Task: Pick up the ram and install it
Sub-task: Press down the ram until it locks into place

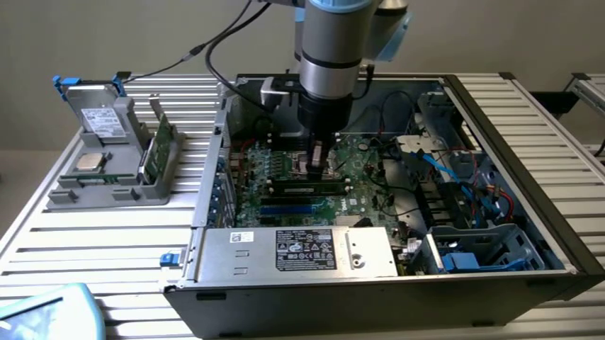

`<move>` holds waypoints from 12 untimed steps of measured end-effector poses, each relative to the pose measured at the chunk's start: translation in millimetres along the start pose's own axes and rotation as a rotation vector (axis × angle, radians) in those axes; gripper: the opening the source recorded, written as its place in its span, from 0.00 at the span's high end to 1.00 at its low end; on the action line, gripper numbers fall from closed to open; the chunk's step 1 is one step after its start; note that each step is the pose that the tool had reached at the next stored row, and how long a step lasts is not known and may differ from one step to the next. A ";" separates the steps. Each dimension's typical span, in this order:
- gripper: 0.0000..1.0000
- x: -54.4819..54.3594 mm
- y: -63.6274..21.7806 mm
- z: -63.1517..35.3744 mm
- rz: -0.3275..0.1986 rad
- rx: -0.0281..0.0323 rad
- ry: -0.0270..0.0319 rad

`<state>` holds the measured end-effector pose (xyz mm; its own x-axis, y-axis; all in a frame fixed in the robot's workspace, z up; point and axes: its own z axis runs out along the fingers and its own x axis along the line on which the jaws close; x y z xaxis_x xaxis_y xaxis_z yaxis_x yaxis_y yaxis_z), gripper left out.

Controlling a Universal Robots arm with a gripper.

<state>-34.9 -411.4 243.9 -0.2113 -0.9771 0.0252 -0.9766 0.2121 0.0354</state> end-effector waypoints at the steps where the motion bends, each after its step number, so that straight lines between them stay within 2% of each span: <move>1: 0.89 0.0 0.0 0.3 0.013 0.0002 0.0001; 12: 0.89 -0.1 -0.1 4.0 0.161 0.0028 0.0011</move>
<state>-35.0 -411.4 239.8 -0.3654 -0.9303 0.0314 -0.9301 0.3663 0.0280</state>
